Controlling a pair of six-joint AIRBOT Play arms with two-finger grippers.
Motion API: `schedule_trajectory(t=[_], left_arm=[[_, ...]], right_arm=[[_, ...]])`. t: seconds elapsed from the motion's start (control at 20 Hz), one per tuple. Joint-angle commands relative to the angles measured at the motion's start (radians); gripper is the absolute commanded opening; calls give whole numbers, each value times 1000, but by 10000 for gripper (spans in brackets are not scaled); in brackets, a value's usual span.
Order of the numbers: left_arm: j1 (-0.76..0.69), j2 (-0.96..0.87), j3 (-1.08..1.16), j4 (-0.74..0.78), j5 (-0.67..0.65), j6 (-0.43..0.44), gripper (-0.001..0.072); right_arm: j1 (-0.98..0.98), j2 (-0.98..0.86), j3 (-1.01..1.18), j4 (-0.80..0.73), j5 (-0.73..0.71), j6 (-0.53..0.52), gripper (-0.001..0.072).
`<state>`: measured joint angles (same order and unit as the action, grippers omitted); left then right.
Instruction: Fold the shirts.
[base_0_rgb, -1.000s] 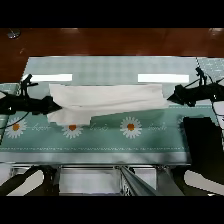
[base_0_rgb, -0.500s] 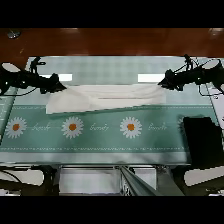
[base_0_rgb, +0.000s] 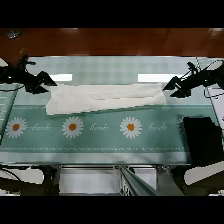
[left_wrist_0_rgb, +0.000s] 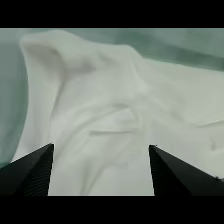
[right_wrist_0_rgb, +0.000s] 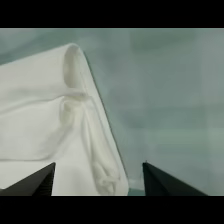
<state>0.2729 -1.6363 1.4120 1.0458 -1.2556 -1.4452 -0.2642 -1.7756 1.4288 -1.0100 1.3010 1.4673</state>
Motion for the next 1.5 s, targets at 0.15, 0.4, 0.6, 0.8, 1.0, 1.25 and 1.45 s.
schedule_trajectory(t=[0.15, 0.4, 0.6, 0.8, 1.0, 1.25, 1.45], left_arm=[[-103, 84, 2, -168, 132, 50, 702], [-238, 78, 2, -216, 74, 122, 19], [-421, 74, 2, -227, 101, 129, 19], [-710, -3, 2, -227, 256, 50, 18], [-962, -172, 97, -228, 333, -37, 18], [-1156, -342, 268, -262, 345, -112, 18], [-1106, -348, 364, -247, 224, -82, 19]], right_arm=[[114, -79, 3, 79, 9, -16, 597], [101, 23, 70, 53, 69, -53, 23], [92, 354, -65, -106, 79, -55, 23], [134, 763, -305, -98, 42, -28, 23], [198, 956, -365, -93, 39, 45, 23], [224, 988, -365, -9, 27, 66, 23], [225, 987, -354, 8, 27, 59, 23]])
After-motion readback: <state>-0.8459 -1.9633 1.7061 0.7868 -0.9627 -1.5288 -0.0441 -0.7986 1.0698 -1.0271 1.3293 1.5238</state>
